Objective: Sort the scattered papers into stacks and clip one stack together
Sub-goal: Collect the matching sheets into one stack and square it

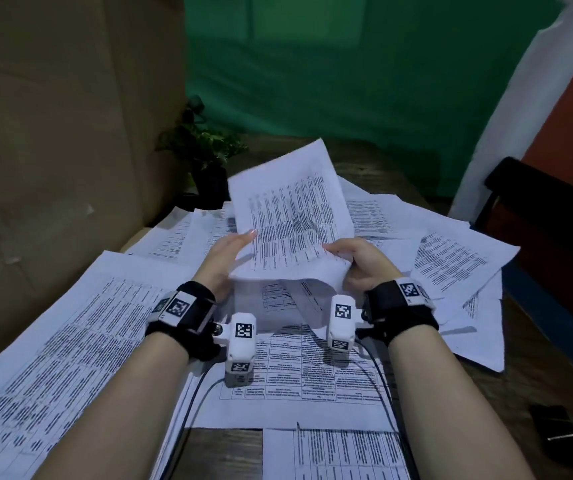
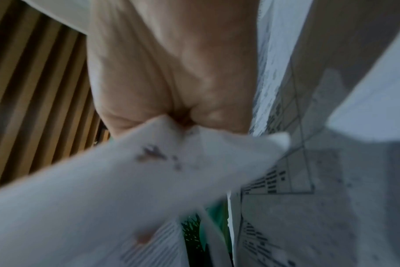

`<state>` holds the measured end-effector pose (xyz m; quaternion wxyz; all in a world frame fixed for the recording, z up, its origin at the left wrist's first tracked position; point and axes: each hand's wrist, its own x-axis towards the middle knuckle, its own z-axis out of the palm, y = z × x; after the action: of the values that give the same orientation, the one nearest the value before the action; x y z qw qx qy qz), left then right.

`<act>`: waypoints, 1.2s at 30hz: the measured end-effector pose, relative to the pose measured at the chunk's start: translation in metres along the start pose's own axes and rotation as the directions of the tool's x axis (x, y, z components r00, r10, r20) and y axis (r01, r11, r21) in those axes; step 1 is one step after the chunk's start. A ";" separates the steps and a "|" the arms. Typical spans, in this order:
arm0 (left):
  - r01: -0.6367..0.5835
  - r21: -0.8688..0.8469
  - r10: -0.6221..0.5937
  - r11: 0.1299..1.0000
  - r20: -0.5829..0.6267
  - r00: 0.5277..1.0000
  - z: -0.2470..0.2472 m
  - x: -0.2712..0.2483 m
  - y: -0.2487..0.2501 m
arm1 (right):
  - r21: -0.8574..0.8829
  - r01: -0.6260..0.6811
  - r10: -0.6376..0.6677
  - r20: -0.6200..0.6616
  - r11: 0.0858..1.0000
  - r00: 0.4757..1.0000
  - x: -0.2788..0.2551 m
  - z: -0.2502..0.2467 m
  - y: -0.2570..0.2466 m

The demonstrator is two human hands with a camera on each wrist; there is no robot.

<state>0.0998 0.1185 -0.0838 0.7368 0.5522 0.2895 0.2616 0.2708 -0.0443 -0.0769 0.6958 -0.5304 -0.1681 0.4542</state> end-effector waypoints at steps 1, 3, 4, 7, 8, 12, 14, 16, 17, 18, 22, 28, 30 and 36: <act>0.034 -0.004 -0.034 0.999 0.026 0.999 0.000 -0.001 0.002 | 0.016 -0.030 0.030 0.020 0.999 0.999 -0.002 0.000 0.000; 0.091 -0.060 -0.089 0.994 0.040 0.995 0.000 -0.007 0.005 | -0.017 -0.003 0.003 -0.010 1.000 1.000 -0.005 0.006 -0.004; 0.080 -0.076 -0.080 0.994 0.010 0.997 0.000 -0.007 0.004 | -0.010 0.032 -0.032 -0.056 0.999 0.998 -0.004 0.007 -0.006; -0.036 -0.119 0.015 0.992 -0.177 0.984 -0.009 -0.005 0.005 | -0.062 0.159 -0.170 -0.415 0.985 0.894 0.009 -0.001 -0.007; -0.075 -0.177 0.033 0.981 -0.229 0.973 -0.013 -0.005 0.006 | -0.093 0.176 -0.199 -0.497 0.980 0.845 0.012 -0.007 -0.006; -0.130 -0.256 0.026 0.958 -0.374 0.927 -0.027 0.001 0.005 | 0.117 0.093 -0.047 -0.343 0.989 0.938 0.011 -0.010 0.005; -0.084 -0.256 -0.015 0.963 -0.360 0.933 -0.026 0.000 0.006 | 0.123 0.046 -0.015 -0.243 0.991 0.970 0.012 -0.005 0.010; -0.041 -0.300 -0.072 0.953 -0.356 0.932 -0.027 -0.001 0.007 | 0.088 0.035 -0.014 -0.229 0.996 0.973 0.015 0.001 0.012; -0.018 -0.327 -0.110 0.945 -0.368 0.923 -0.029 -0.001 0.009 | 0.089 0.024 -0.005 -0.212 0.996 0.977 0.014 0.003 0.012; 0.014 -0.352 -0.151 0.936 -0.364 0.919 -0.034 0.000 0.009 | 0.104 0.025 -0.007 -0.174 0.994 0.985 0.015 0.002 0.012; 0.091 -0.361 -0.204 0.928 -0.290 0.935 -0.035 -0.001 0.010 | 0.108 0.012 -0.009 -0.031 0.994 0.999 0.014 0.008 0.013; 0.071 -0.287 -0.147 0.955 -0.252 0.956 -0.024 -0.008 0.008 | 0.112 0.078 -0.077 -0.010 0.991 0.997 0.018 0.035 0.023; 0.098 -0.336 -0.173 0.937 -0.203 0.964 -0.030 -0.005 0.005 | 0.078 0.199 -0.194 -0.061 0.977 0.979 0.014 0.029 0.010; 0.186 -0.327 -0.236 0.927 -0.119 0.964 -0.013 -0.018 0.007 | -0.412 0.189 -0.352 -0.365 0.891 0.862 -0.034 -0.035 -0.049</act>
<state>0.0775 0.1161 -0.0771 0.8138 0.3717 0.3590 0.2659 0.2998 -0.0937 -0.0380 0.6632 -0.7067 -0.1653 0.1830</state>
